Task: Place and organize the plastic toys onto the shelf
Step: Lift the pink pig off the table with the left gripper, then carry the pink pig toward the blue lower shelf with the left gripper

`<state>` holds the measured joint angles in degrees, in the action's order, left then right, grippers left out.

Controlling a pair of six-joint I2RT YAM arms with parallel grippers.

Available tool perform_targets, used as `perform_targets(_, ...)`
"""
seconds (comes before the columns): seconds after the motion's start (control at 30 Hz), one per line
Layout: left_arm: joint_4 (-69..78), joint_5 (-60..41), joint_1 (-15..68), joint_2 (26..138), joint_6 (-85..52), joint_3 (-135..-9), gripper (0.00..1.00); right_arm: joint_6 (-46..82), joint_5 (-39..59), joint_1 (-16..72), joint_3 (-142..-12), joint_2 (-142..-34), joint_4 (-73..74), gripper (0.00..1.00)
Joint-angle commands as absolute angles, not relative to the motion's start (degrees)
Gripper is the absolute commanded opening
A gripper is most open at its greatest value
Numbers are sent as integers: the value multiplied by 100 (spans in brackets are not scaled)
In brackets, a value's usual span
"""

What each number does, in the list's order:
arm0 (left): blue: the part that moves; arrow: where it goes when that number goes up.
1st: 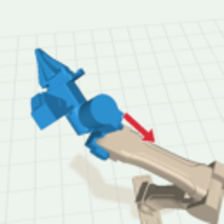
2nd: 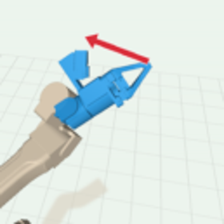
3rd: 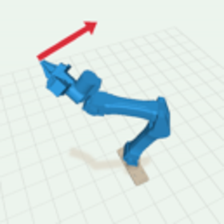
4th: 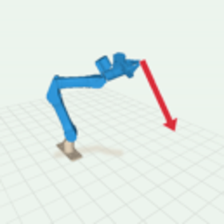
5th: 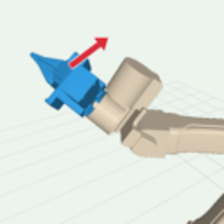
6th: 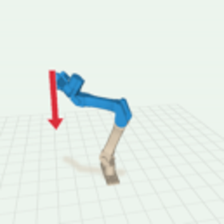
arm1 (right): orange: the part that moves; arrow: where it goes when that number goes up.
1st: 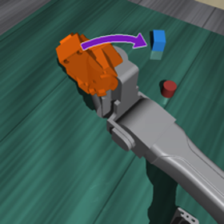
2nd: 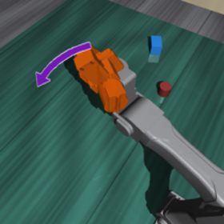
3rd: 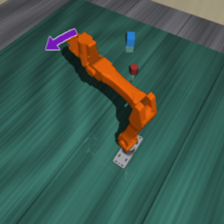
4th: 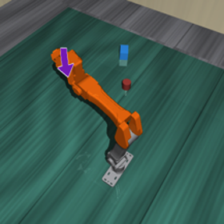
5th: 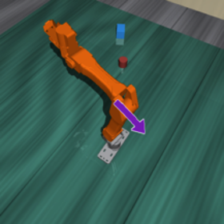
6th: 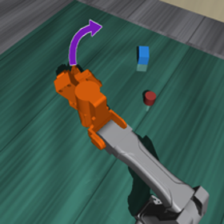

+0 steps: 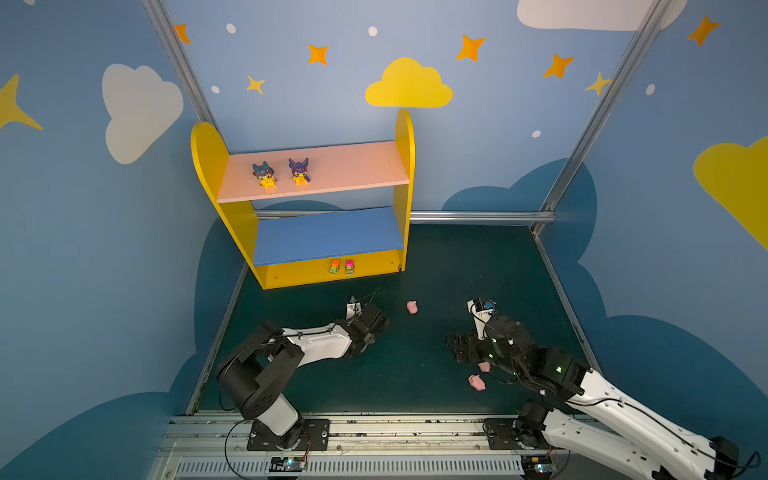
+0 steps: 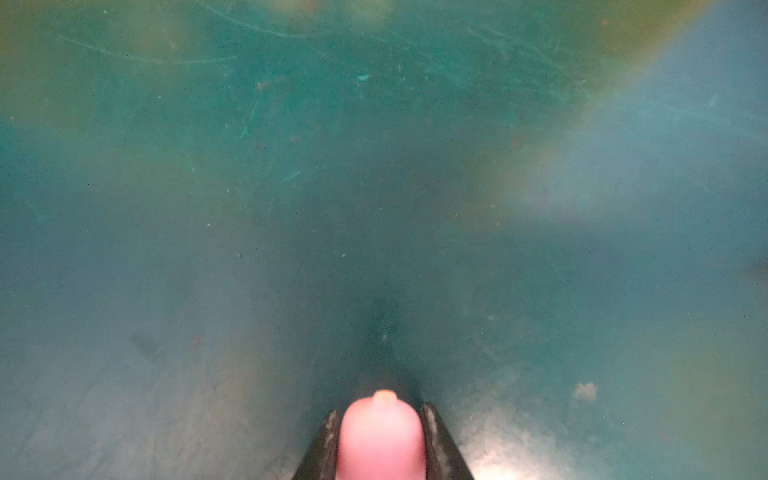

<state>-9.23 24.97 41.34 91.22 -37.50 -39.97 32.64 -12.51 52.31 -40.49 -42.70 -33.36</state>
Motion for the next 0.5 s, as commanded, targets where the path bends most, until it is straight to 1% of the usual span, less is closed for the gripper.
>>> perform_targets(0.0,-1409,2617,4083,9056,-3723,-4138,30,3314,-1257,5213,-4032,-4204,-3369,84)
perform_targets(0.17,-1779,2721,3887,8565,-3487,-4261,31,3218,-1230,5177,-4196,-4319,-3316,84)
perform_targets(0.27,-2017,2745,3617,8150,-3254,-4349,31,3117,-1164,5126,-4343,-4432,-3262,84)
perform_targets(0.47,-2320,2491,2685,7400,-2673,-4682,30,2899,-930,4963,-4729,-4726,-3156,84)
